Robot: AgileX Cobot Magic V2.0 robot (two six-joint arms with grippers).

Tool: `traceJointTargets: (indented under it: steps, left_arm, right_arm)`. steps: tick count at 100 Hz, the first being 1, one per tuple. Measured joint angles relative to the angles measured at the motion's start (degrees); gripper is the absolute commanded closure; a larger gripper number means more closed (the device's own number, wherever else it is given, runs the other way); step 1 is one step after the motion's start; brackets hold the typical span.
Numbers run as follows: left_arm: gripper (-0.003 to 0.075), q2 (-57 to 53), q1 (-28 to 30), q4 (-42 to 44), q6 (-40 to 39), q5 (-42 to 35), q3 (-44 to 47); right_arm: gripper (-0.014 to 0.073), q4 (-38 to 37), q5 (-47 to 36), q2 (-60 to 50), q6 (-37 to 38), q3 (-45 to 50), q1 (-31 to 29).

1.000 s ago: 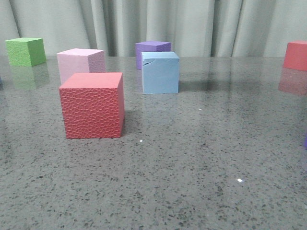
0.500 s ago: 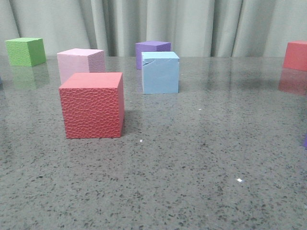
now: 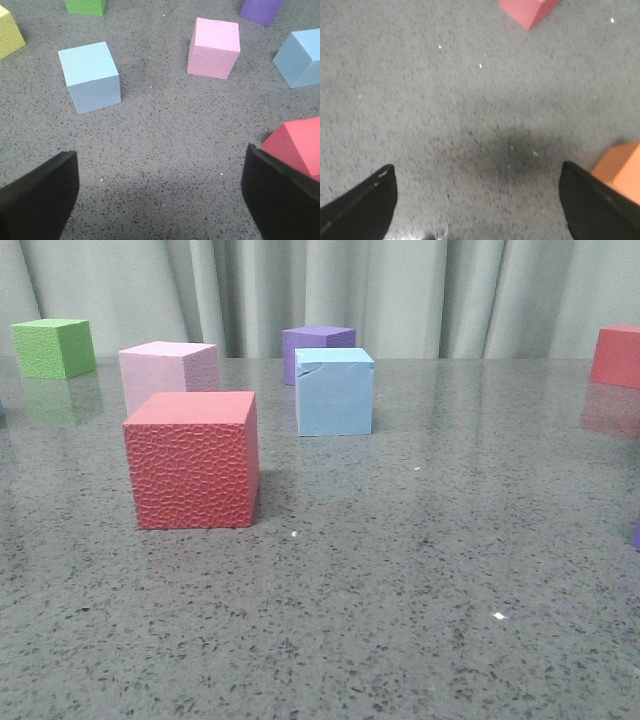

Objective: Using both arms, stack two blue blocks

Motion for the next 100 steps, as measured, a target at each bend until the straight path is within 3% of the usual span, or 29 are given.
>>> traceJointTargets:
  steps: [44, 100]
  left_arm:
    - [0.0102, 0.0, 0.0, 0.0, 0.0, 0.0, 0.0]
    - [0.0102, 0.0, 0.0, 0.0, 0.0, 0.0, 0.0]
  right_arm:
    - [-0.0052, 0.7, -4.5, -16.5, 0.0, 17.4, 0.0]
    - [-0.0052, 0.7, -5.1, -18.1, 0.0, 18.5, 0.0]
